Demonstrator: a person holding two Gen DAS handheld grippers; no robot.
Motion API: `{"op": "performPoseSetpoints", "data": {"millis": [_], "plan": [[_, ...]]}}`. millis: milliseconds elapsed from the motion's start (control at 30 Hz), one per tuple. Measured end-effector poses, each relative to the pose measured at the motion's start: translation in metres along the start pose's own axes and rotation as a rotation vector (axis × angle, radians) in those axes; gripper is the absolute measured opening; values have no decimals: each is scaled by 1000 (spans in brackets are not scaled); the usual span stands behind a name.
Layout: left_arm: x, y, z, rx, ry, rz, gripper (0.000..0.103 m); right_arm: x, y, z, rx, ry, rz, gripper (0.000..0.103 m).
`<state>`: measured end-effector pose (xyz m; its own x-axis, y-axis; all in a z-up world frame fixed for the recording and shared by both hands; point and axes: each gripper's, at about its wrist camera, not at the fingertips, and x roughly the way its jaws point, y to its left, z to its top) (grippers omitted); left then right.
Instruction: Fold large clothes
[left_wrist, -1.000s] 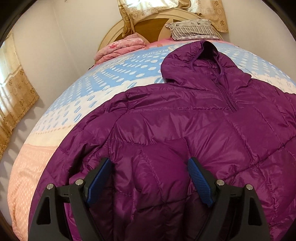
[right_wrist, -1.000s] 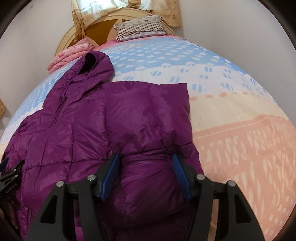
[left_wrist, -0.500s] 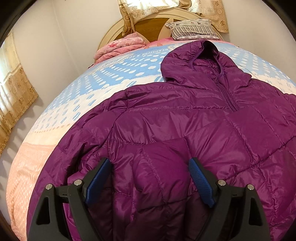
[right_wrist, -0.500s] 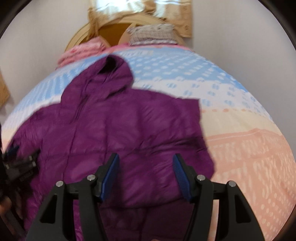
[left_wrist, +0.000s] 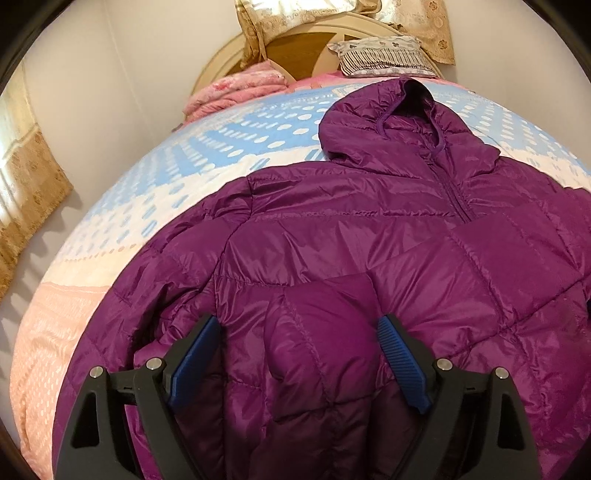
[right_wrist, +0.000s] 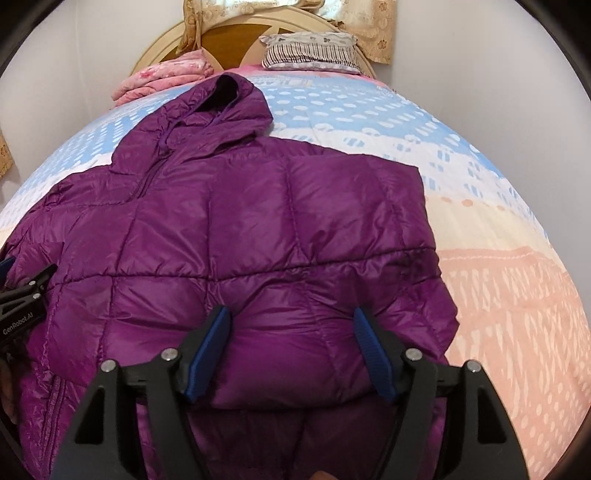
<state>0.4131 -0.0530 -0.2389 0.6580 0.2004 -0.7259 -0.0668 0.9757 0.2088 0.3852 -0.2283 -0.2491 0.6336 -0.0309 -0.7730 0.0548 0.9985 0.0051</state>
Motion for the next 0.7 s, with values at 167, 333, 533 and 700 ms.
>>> {"op": "performPoseSetpoints", "data": {"millis": [167,333,533,700], "plan": [[-20,13,-5,17,-4,-22,88,-38,-6,-8,33,-62,-2,88],[-61,43,-19,13,-79,-49,88,-72,5,-31,-8,-77,29,89],[-90,112,-59,-1,-109,43,88,-96,18,-69,-37,-53,43,92],[-100,178,-98,-50,-78,135,88,-109,30,-97,-43,-50,58,93]]}}
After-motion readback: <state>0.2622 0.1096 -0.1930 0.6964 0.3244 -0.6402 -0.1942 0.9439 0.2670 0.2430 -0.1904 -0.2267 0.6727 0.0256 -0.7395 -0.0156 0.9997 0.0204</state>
